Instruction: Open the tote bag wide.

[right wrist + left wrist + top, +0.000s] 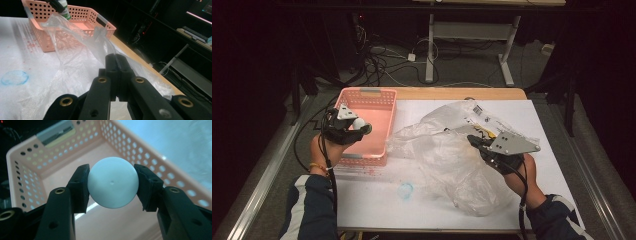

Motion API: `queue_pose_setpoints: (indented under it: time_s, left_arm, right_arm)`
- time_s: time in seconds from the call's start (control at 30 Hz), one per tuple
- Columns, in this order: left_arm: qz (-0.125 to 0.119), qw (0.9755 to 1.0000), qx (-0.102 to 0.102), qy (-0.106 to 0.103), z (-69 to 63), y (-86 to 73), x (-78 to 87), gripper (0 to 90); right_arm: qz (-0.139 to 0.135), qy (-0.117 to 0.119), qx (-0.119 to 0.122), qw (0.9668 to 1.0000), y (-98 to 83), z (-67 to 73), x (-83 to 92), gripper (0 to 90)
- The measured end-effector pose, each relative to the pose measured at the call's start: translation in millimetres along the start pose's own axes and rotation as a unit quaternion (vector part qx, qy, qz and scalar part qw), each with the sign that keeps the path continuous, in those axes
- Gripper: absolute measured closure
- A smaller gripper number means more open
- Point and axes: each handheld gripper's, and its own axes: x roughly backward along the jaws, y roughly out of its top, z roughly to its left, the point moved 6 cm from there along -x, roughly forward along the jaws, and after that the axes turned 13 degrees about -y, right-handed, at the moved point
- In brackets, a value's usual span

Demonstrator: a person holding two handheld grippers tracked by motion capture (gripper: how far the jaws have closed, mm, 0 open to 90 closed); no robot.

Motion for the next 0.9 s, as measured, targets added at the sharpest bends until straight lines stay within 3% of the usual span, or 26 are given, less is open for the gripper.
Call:
queue_pose_setpoints:
  time_s: [0.07, 0.13, 0.27, 0.3, 0.37, 0.53, 0.73, 0.77, 0.8, 0.83, 0.9]
  left_arm:
    - [-0.007, 1.0, -0.004, -0.003, -4.4, 2.1, 2.5, 48.0]
    - [-0.021, 0.9995, -0.023, -0.01, -19.4, 8.0, 11.1, 48.0]
    - [-0.04, 0.9981, -0.044, -0.016, -32.4, 14.6, 21.9, 48.0]
    - [-0.054, 0.997, -0.048, -0.027, -43.6, 18.5, 28.9, 48.0]
    - [-0.058, 0.9963, -0.055, -0.031, -48.9, 20.4, 32.0, 48.0]
    - [-0.072, 0.9914, -0.095, -0.053, -82.2, 31.0, 40.5, 47.9]
    - [-0.082, 0.9806, -0.15, -0.097, -131.5, 47.2, 38.3, 48.0]
    - [-0.083, 0.9779, -0.159, -0.108, -141.5, 49.4, 35.7, 48.0]
    - [-0.084, 0.9709, -0.178, -0.136, -165.1, 52.0, 25.9, 48.0]
    - [-0.084, 0.9709, -0.178, -0.136, -165.1, 52.0, 25.9, 48.0]
    - [-0.066, 0.9647, -0.206, -0.15, -188.6, 52.3, 9.0, 48.0]
  right_arm:
    - [0.0, -0.002, 0.001, 1.0, -0.1, -0.9, -0.1, 90.0]
    - [-0.001, -0.003, -0.002, 1.0, -0.5, -1.9, 0.0, 90.0]
    - [0.0, -0.005, -0.006, 1.0, -2.3, -3.8, -0.2, 90.0]
    - [0.002, -0.006, -0.005, 1.0, -2.9, -4.0, -0.4, 90.0]
    - [0.004, -0.009, -0.005, 0.9999, -3.7, -4.4, -0.9, 90.0]
    - [0.004, -0.013, -0.006, 0.9999, -2.9, -6.1, -1.0, 90.0]
    - [-0.006, -0.022, -0.007, 0.9997, 3.4, -11.3, 3.3, 90.0]
    - [-0.006, -0.022, -0.007, 0.9997, 3.4, -11.3, 3.3, 90.0]
    - [-0.011, -0.025, -0.009, 0.9996, 5.4, -12.6, 4.9, 90.0]
    - [-0.011, -0.025, -0.009, 0.9996, 5.4, -12.6, 4.9, 90.0]
    - [-0.01, -0.024, -0.009, 0.9996, 5.0, -12.9, 5.2, 90.0]
